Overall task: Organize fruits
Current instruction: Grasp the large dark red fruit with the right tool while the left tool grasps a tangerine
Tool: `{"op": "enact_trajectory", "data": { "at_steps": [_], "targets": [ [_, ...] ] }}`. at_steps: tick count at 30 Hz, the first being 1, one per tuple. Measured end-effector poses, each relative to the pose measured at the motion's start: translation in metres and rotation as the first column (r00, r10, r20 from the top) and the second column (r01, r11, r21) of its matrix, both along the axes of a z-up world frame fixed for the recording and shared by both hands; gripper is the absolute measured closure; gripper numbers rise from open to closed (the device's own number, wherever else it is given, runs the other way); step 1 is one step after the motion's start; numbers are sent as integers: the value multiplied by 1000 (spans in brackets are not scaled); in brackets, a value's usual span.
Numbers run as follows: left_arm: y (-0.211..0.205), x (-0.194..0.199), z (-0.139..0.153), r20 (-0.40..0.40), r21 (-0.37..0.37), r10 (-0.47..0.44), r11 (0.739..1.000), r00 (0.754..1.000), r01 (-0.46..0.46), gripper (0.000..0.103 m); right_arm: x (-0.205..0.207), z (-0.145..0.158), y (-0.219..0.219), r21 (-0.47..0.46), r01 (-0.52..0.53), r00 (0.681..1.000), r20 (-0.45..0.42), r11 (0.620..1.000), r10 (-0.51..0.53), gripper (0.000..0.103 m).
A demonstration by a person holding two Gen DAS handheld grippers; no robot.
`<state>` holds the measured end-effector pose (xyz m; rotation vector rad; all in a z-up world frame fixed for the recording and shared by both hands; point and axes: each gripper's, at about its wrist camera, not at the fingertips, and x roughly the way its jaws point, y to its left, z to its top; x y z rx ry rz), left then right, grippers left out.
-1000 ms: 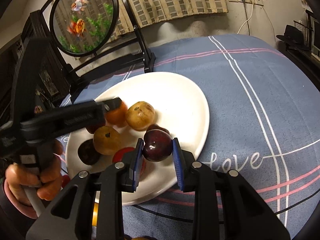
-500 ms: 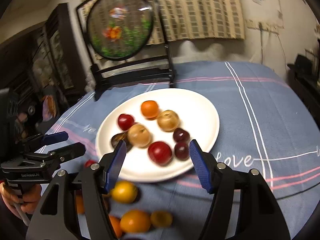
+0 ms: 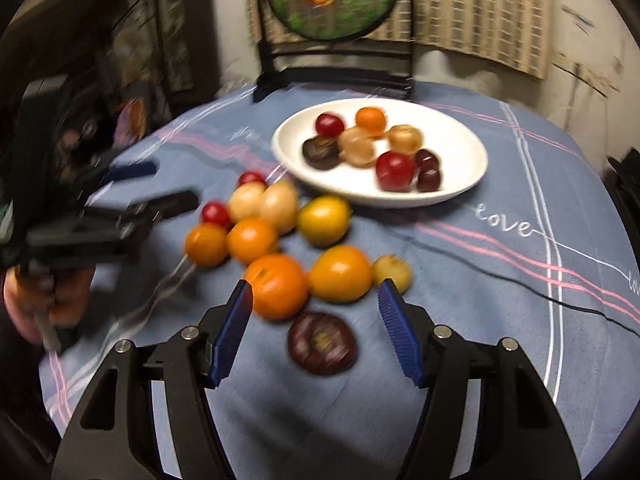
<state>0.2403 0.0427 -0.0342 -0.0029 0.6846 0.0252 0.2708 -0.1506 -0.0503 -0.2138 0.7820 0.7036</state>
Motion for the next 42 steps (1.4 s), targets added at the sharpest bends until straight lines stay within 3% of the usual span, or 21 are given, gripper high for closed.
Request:
{"op": "enact_trajectory", "data": {
  "at_steps": [21, 37, 39, 42],
  "targets": [
    [-2, 1, 4, -4, -6, -10, 1000, 1000, 10, 7, -1, -29, 1, -106, -11, 999, -52, 994, 6, 37],
    [2, -3, 9, 15, -8, -5, 1000, 1000, 5, 7, -1, -33, 5, -144, -15, 999, -35, 989, 10, 60],
    [4, -3, 9, 14, -20, -18, 1000, 1000, 18, 7, -1, -33, 4, -137, -16, 999, -34, 990, 11, 60],
    [0, -6, 8, -6, -40, -111, 993, 994, 111, 8, 1, -28, -1, -108, 0, 1000, -27, 994, -3, 60]
  ]
}}
